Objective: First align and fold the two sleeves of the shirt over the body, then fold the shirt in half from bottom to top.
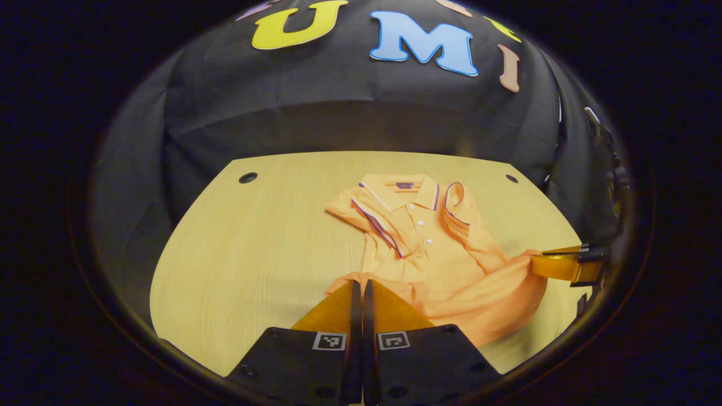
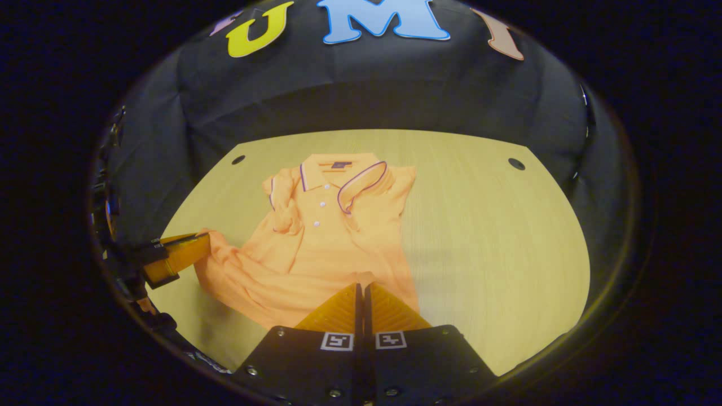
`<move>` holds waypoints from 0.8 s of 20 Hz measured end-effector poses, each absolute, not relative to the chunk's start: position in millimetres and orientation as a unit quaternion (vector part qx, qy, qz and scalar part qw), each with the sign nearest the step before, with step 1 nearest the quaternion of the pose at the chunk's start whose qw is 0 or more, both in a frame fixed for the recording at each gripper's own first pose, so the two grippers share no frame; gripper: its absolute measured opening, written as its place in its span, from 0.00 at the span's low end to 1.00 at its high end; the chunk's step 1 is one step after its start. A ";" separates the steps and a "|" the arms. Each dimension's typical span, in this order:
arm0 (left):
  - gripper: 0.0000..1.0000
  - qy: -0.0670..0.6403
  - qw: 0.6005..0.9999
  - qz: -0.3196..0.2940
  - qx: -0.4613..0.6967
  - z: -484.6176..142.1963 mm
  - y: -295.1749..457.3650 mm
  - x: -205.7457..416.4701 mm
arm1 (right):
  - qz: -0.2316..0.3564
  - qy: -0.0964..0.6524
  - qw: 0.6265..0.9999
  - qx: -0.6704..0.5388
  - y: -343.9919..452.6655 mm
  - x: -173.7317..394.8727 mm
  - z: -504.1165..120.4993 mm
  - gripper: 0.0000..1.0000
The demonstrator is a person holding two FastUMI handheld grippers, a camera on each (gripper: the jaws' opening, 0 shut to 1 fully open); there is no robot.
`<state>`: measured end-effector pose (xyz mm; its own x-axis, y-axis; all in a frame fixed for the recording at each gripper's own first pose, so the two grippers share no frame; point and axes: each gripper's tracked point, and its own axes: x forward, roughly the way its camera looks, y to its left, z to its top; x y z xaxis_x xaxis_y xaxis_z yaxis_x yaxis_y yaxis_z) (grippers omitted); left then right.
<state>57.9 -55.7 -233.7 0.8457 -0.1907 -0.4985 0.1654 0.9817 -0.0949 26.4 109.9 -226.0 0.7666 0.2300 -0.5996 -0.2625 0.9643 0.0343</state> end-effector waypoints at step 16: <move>0.06 0.226 0.970 -0.081 -0.026 -209.8 -68.0 250.8 | 0.114 0.251 0.961 0.017 113.9 221.2 -165.1 0.00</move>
